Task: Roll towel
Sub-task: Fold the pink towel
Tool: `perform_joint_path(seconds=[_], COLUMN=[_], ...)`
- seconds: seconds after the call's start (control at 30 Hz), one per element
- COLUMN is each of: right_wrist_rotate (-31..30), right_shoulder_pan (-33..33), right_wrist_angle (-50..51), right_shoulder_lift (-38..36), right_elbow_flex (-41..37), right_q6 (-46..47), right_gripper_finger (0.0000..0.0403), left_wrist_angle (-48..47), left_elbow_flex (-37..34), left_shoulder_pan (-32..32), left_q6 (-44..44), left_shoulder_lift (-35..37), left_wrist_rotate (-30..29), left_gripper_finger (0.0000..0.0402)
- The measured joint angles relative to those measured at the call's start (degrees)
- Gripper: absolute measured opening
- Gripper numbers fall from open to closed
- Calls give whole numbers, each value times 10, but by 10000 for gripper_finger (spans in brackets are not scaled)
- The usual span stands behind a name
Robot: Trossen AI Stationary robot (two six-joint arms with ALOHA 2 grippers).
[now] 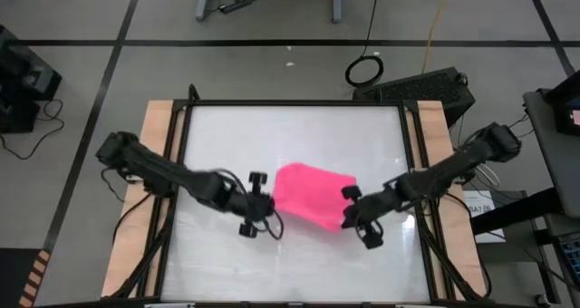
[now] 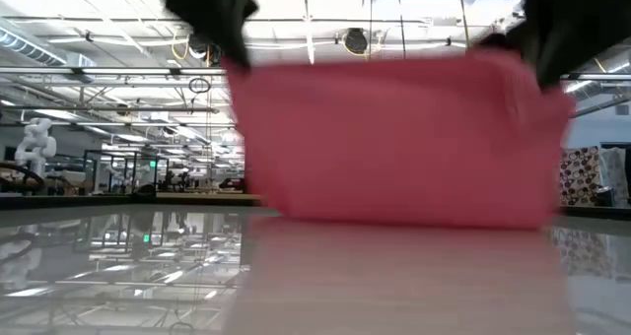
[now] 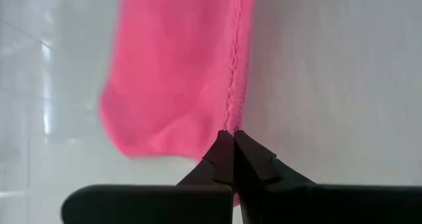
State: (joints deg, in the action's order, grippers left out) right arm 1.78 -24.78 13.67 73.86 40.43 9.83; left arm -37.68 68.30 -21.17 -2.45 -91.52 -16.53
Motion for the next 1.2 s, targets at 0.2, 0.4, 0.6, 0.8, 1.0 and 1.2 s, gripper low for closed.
perform_joint_path(seconds=[0.2, 0.4, 0.6, 0.8, 1.0, 1.2], right_wrist_rotate=[12, 16, 19, 13, -72, -145], right_shoulder_pan=[-39, -77, -102, -106, -93, -61], right_wrist_angle=[-91, -167, -206, -176, -101, -28], right_shoulder_lift=[70, 133, 159, 152, 141, 138], right_elbow_flex=[-26, -26, -23, 4, 15, 14], right_q6=[64, 92, 92, 72, 45, 36], right_gripper_finger=[0, 4, 58, 138, 183, 187], left_wrist_angle=[37, 83, 74, 6, -33, -174], left_elbow_flex=[-21, -21, -21, -21, -21, -21], left_shoulder_pan=[-40, -62, -73, -91, -117, -149], left_q6=[-34, -37, -44, -47, -48, -86], left_shoulder_lift=[-93, -156, -169, -167, -167, -167], left_wrist_rotate=[2, -2, -21, -55, -76, -183], left_gripper_finger=[2, 3, 4, 4, 4, 4])
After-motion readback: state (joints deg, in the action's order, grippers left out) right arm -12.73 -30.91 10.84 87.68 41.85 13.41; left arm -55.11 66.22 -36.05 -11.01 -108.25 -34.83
